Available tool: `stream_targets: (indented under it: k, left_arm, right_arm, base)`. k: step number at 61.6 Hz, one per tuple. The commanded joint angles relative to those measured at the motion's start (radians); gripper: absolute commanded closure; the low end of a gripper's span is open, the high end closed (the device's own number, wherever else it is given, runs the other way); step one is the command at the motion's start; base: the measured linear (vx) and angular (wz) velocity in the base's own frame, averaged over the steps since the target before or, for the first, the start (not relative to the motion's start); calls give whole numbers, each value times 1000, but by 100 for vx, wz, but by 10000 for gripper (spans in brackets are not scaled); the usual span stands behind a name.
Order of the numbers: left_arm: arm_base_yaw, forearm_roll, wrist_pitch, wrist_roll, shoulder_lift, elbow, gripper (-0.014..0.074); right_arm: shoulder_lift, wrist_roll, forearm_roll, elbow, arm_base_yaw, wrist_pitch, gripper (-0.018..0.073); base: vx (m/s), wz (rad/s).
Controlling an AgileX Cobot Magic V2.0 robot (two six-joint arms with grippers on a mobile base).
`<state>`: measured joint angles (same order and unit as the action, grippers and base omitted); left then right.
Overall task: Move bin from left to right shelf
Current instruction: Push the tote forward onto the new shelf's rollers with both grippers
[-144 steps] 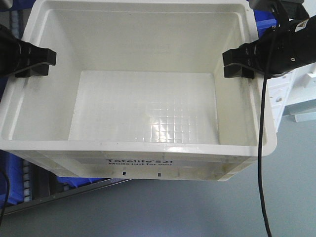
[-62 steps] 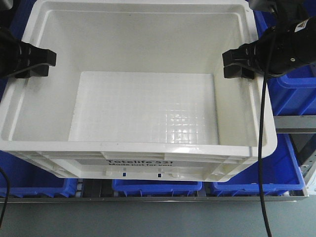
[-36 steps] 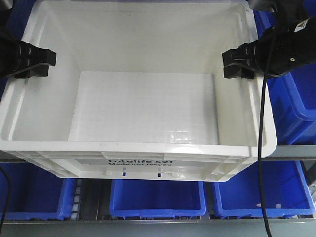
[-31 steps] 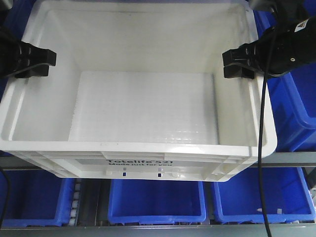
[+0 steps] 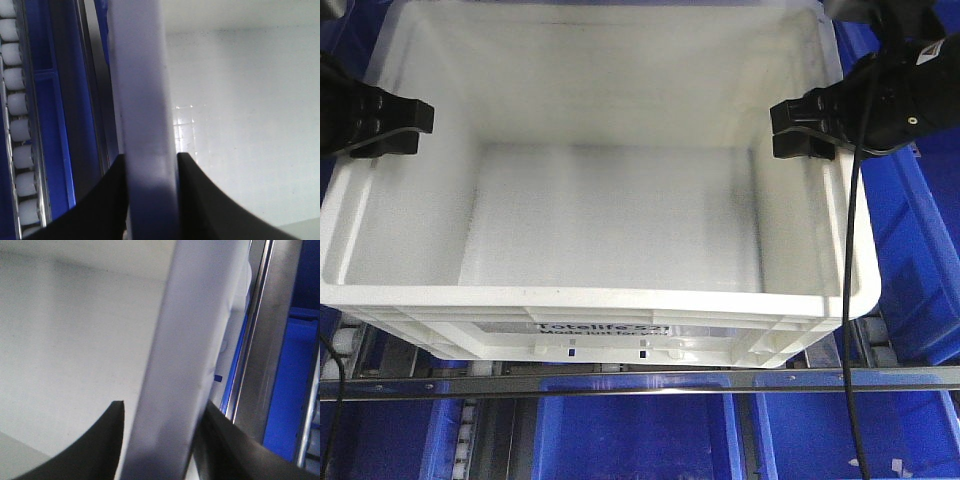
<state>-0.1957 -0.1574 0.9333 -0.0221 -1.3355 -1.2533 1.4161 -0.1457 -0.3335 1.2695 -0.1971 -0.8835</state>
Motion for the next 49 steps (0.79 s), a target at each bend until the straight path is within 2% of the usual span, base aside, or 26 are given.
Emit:
stream_targets:
  k: [1, 49]
  left_arm:
    - [-7, -35, -97, 22, 45, -40, 601]
    - [-7, -35, -97, 22, 45, -40, 601]
  right_arm:
    - [-47, -33, -24, 38, 2, 85, 564]
    - [-47, -33, -24, 38, 2, 85, 564]
  base:
    - [10, 2]
    - [2, 1]
